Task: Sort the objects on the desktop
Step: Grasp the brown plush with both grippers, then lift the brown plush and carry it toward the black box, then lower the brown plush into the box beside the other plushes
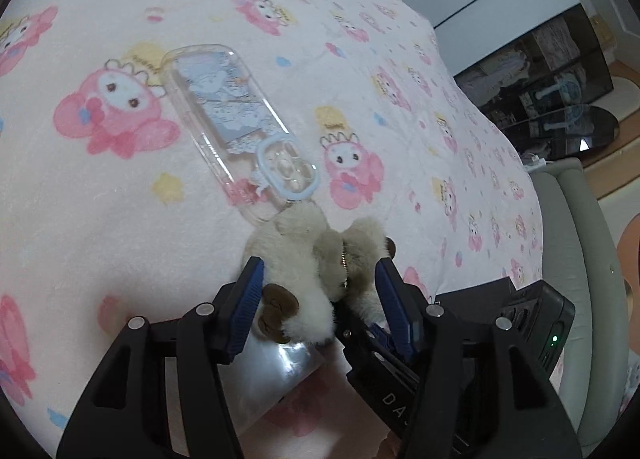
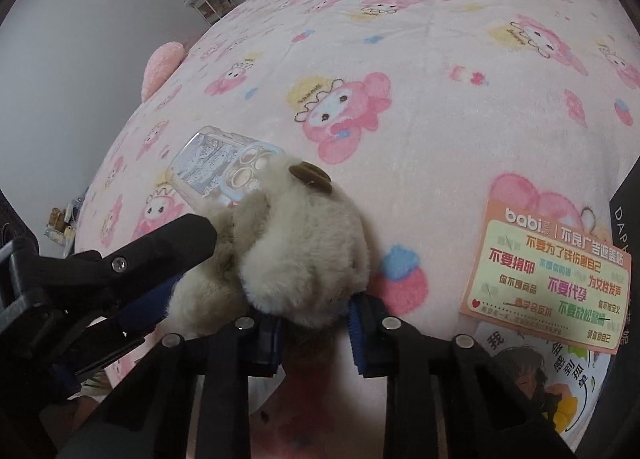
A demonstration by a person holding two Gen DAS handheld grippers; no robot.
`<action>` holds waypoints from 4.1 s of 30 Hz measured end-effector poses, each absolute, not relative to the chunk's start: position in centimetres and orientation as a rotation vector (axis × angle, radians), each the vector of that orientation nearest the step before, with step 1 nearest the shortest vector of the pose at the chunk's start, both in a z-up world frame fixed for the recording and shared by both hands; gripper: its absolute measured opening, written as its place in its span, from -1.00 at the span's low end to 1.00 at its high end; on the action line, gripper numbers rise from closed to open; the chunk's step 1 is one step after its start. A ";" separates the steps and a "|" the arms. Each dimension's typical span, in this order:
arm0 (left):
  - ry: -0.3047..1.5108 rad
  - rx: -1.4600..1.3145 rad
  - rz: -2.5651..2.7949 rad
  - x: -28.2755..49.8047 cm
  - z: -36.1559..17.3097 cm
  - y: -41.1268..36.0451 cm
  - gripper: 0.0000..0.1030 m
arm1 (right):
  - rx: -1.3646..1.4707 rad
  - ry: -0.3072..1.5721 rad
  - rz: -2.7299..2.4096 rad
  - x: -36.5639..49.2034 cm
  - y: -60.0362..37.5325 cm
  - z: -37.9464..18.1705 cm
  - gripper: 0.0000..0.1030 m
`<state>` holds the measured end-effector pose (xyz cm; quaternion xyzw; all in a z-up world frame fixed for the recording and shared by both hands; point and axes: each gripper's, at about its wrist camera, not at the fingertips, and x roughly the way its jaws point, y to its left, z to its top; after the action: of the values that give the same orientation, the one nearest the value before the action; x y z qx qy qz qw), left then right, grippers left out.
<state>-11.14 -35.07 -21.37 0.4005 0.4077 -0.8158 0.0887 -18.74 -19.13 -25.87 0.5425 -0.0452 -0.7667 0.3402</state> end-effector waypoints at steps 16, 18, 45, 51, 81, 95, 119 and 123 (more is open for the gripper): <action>1.180 1.170 -2.242 -10.0 -21.7 -33.4 0.02 | 1.426 -0.095 -2.231 -16.8 -12.2 -20.8 -0.67; 1.112 1.191 -2.218 -10.9 -21.9 -33.5 0.02 | 1.443 -0.055 -2.204 -16.1 -11.9 -21.3 -0.66; 1.463 1.163 -2.319 -11.9 -21.8 -35.6 -0.07 | 1.380 -0.075 -2.398 -20.4 -12.6 -20.9 -0.56; 1.509 1.226 -2.328 -15.0 -23.9 -35.0 -0.35 | 1.421 -0.065 -2.278 -20.6 -13.4 -22.6 -0.57; 1.824 1.386 -2.294 -11.5 -26.1 -32.2 -0.20 | 1.510 0.001 -2.166 -19.6 -13.9 -24.8 -0.58; 1.664 1.261 -2.716 -8.0 -12.9 -25.3 -0.17 | 1.212 -0.027 -2.152 -13.9 -8.6 -11.6 -0.60; 1.445 1.604 -2.687 -20.5 -15.3 -10.5 -0.12 | 1.185 -0.166 -2.210 -21.7 8.0 -13.9 -0.60; 1.253 1.616 -2.610 -22.1 -15.8 -11.2 -0.14 | 1.344 -0.261 -2.125 -24.7 7.6 -16.5 -0.60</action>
<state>-22.11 -11.24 -15.84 0.4856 0.3764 -0.7842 -0.0868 -24.74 7.59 -16.47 0.5070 -0.0983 -0.8013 0.3020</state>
